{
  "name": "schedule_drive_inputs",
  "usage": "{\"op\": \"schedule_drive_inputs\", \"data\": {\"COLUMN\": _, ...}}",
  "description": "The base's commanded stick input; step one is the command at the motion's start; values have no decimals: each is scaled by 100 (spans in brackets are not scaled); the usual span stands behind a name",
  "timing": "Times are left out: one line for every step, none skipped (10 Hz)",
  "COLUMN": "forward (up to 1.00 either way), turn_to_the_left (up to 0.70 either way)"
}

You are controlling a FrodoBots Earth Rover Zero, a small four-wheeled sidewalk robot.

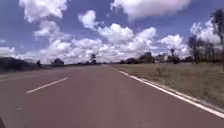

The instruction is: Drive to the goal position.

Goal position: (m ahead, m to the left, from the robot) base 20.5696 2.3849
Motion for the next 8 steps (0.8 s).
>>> {"op": "schedule_drive_inputs", "data": {"forward": 100, "turn_to_the_left": 0}}
{"op": "schedule_drive_inputs", "data": {"forward": 100, "turn_to_the_left": 0}}
{"op": "schedule_drive_inputs", "data": {"forward": 100, "turn_to_the_left": 0}}
{"op": "schedule_drive_inputs", "data": {"forward": 100, "turn_to_the_left": 0}}
{"op": "schedule_drive_inputs", "data": {"forward": 100, "turn_to_the_left": 0}}
{"op": "schedule_drive_inputs", "data": {"forward": 100, "turn_to_the_left": 0}}
{"op": "schedule_drive_inputs", "data": {"forward": 100, "turn_to_the_left": 0}}
{"op": "schedule_drive_inputs", "data": {"forward": 100, "turn_to_the_left": 0}}
